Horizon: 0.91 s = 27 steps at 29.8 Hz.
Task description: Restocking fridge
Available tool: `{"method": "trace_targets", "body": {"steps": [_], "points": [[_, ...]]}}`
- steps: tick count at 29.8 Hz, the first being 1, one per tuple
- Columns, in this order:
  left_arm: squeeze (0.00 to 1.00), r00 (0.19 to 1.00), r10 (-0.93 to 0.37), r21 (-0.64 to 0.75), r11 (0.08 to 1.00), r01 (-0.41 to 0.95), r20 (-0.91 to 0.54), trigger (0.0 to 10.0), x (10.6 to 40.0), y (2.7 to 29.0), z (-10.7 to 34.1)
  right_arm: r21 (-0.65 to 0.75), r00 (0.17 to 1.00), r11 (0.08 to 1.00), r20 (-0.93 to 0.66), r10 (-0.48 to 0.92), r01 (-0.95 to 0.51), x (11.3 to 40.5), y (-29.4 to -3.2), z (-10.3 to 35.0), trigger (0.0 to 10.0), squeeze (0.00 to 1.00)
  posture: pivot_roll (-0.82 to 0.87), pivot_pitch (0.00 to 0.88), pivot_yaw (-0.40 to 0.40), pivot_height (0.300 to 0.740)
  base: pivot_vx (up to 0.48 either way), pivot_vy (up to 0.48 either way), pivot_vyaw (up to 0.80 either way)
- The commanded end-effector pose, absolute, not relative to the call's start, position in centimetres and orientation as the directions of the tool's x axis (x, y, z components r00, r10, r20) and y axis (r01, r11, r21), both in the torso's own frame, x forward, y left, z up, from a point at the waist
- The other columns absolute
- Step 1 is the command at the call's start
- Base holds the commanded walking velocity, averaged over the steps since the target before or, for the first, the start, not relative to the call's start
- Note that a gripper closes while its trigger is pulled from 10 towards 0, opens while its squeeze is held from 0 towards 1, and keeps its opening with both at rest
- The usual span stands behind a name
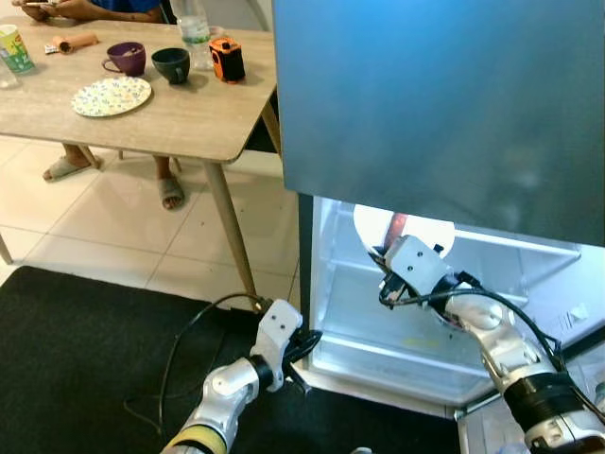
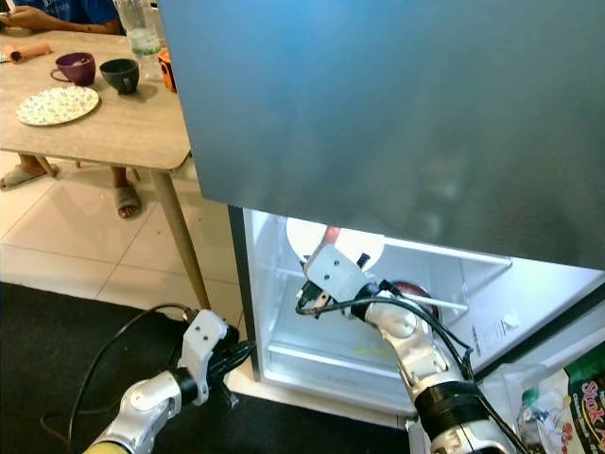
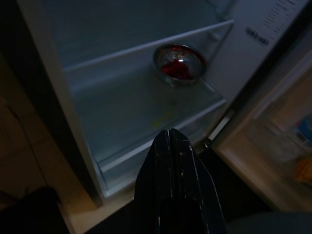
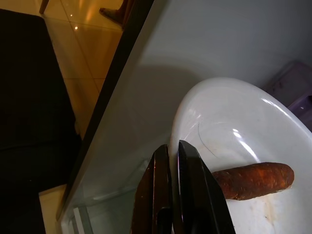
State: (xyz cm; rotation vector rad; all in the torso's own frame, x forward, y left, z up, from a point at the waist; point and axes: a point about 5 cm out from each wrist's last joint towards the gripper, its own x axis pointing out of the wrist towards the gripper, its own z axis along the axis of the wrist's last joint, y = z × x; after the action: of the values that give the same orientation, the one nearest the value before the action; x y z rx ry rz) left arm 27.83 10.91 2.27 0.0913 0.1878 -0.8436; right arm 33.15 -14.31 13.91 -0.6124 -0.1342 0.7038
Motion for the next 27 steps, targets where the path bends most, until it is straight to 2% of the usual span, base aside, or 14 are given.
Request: {"method": "trace_targets", "body": {"steps": [1, 6, 27], "points": [[0.00, 0.666, -0.730, 0.027, 0.671, 0.741, -0.154, 10.0, 28.3, 10.4, 3.1, -0.571, 0.755, 0.596, -0.066, 0.652, -0.565, 33.1, -14.4, 14.8, 10.0, 0.00, -0.09, 0.144, -0.002, 0.696, 0.000, 0.000, 0.00], [0.00, 0.686, -0.718, 0.042, 0.687, 0.726, -0.122, 10.0, 28.6, 10.5, 3.6, -0.566, 0.722, 0.561, -0.091, 0.686, -0.604, 32.7, -14.4, 15.6, 10.0, 0.00, -0.09, 0.144, -0.003, 0.676, 0.000, 0.000, 0.00], [0.00, 0.691, -0.719, 0.078, 0.686, 0.723, -0.082, 10.0, 28.8, 9.4, 4.3, -0.588, 0.688, 0.513, -0.104, 0.718, -0.625, 32.4, -14.1, 18.1, 10.0, 0.00, -0.09, 0.140, -0.005, 0.596, 0.000, 0.000, 0.00]]}}
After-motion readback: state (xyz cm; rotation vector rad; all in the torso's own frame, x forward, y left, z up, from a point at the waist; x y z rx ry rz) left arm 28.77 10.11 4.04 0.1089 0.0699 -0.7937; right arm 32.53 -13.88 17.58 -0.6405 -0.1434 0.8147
